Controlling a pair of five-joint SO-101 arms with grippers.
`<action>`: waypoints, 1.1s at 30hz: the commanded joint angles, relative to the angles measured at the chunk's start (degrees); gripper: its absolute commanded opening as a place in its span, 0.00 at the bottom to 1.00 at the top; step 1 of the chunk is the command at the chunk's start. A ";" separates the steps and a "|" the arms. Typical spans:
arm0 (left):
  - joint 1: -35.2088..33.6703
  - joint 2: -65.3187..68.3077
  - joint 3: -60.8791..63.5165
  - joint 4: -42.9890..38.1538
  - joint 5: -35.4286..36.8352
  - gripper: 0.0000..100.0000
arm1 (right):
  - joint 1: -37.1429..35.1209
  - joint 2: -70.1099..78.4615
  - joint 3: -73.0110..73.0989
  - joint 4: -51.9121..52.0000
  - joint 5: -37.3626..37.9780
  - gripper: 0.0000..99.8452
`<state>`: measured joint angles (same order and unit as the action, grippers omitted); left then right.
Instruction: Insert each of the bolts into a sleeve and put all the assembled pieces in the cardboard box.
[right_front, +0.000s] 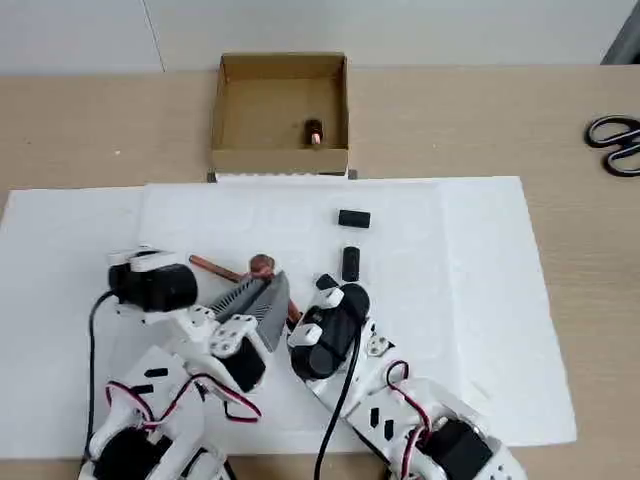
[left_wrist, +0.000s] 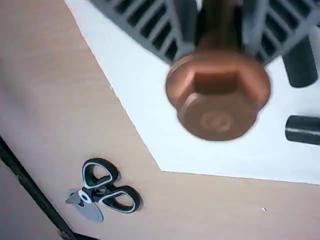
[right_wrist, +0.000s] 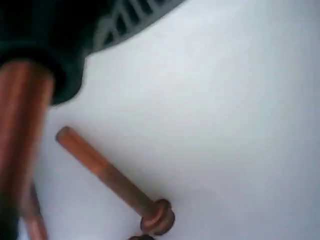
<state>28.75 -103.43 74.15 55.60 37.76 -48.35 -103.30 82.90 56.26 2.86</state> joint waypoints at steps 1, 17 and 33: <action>0.79 -0.35 -2.15 0.00 0.18 0.01 | 0.57 -0.48 -0.62 -1.71 1.67 0.00; 3.69 -0.44 -2.42 7.47 -4.31 0.01 | 0.57 -0.48 -2.11 -1.71 1.67 0.00; 8.62 -0.26 -2.42 9.49 -7.56 0.09 | 0.66 -0.48 -2.20 -1.71 1.67 0.00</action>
<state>36.22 -103.43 74.15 65.01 30.46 -48.35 -103.38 82.81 56.26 3.82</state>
